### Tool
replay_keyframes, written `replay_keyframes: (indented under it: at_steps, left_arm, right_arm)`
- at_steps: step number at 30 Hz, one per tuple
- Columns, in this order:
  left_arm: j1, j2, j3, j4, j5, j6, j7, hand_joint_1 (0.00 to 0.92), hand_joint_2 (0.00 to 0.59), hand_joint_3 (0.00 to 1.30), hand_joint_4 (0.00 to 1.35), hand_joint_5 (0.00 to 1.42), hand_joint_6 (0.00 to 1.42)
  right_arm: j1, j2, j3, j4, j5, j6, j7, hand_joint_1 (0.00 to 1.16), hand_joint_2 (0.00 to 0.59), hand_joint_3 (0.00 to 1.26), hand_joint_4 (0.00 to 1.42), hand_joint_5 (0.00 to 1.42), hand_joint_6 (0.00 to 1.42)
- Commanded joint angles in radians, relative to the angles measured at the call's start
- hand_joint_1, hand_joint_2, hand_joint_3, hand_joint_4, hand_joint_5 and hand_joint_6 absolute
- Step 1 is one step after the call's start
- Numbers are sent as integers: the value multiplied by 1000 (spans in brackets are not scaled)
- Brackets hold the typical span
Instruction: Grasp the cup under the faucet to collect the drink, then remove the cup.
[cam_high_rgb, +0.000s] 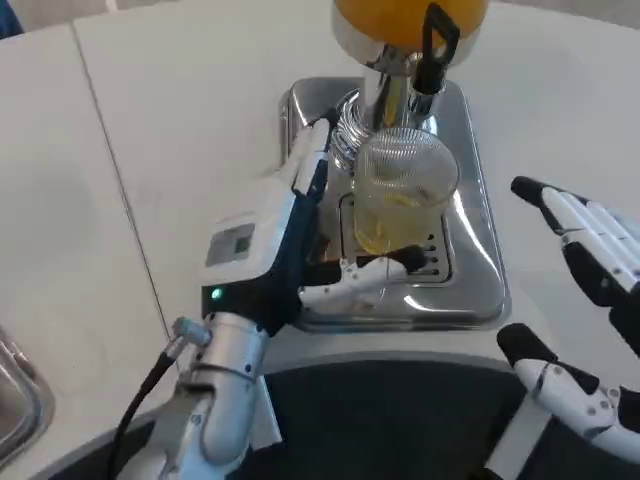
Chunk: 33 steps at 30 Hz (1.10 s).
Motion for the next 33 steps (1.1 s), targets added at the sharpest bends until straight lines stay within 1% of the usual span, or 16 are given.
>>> replay_keyframes:
  at_steps: [1, 7, 13, 20, 27, 32, 33]
  left_arm:
    - [-29, -9, -7, 50, -20, -39, 24, 241, 42, 0, 0, 217, 220]
    - [-46, -24, -20, 92, -25, -54, 40, 258, 44, 0, 0, 262, 267]
    - [-75, -43, -35, 149, -21, -62, 51, 276, 46, 0, 42, 285, 289]
    - [-118, -75, -34, 218, -51, -85, 61, 278, 47, 0, 19, 290, 293]
    - [-136, -97, -39, 257, -68, -104, 75, 291, 47, 0, 17, 318, 314]
    - [-146, -117, -38, 285, -71, -99, 95, 327, 54, 0, 33, 368, 374]
    - [-149, -124, -38, 291, -73, -96, 102, 337, 55, 4, 48, 396, 416]
  right_arm:
    - [4, 8, 3, -19, -1, 18, 9, 271, 461, 0, 0, 0, 0]
    - [5, 10, 7, -15, 4, 27, 15, 279, 457, 0, 0, 0, 0]
    - [-5, 13, 18, -22, 7, 42, 25, 288, 450, 0, 0, 0, 13]
    - [-7, 11, 9, -24, 17, 59, 39, 292, 451, 0, 0, 0, 15]
    - [-17, 6, 5, -30, 18, 84, 55, 293, 448, 0, 0, 0, 16]
    - [-32, 5, 9, -42, 14, 107, 67, 294, 446, 0, 0, 2, 27]
    - [-35, 6, 10, -44, 14, 113, 69, 293, 446, 0, 0, 2, 28]
